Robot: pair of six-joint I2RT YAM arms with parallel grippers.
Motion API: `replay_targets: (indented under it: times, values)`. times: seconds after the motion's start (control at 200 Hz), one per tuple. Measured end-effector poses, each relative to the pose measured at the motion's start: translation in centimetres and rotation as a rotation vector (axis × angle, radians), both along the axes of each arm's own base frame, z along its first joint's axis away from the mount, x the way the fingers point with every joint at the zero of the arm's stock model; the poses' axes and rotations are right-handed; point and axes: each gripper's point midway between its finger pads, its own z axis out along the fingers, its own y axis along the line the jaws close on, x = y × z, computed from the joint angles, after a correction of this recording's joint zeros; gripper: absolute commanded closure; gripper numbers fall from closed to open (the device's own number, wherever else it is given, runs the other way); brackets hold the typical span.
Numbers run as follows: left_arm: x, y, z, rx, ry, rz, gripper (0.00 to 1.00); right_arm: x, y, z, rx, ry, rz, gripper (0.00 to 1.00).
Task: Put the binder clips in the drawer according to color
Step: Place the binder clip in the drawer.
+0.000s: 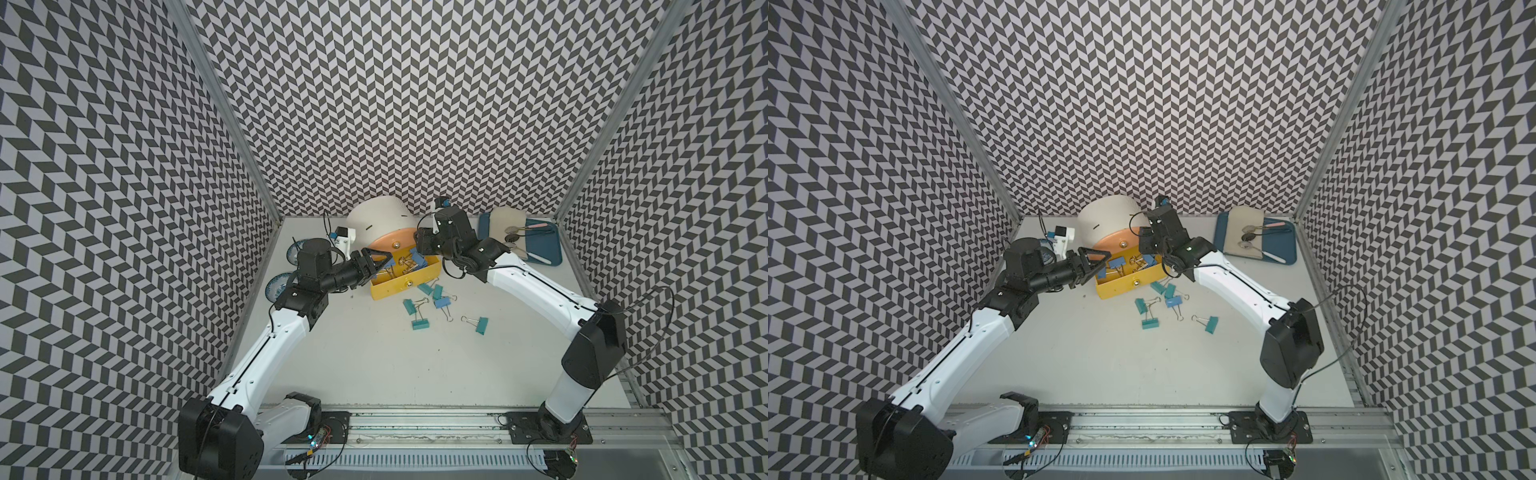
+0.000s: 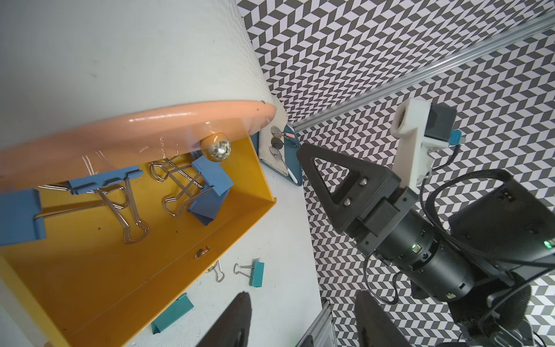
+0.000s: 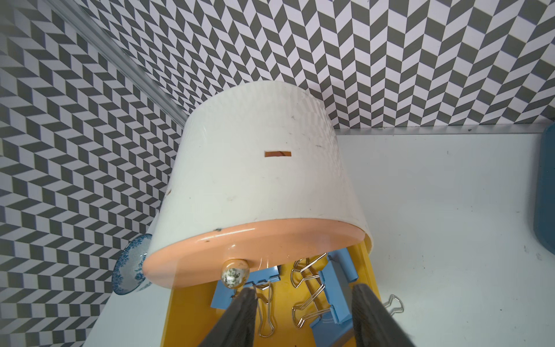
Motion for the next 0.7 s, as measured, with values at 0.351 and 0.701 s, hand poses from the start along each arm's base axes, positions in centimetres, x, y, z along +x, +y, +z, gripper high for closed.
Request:
replay_targets:
  times: [0.351, 0.701]
  values:
    - [0.2, 0.6, 1.2, 0.015, -0.041, 0.009, 0.41, -0.7, -5.0, 0.2, 0.01, -0.015, -0.068, 0.29]
    - [-1.6, 2.1, 1.9, 0.023, -0.07, 0.036, 0.41, -4.2, -10.2, -4.0, -0.013, 0.039, -0.13, 0.27]
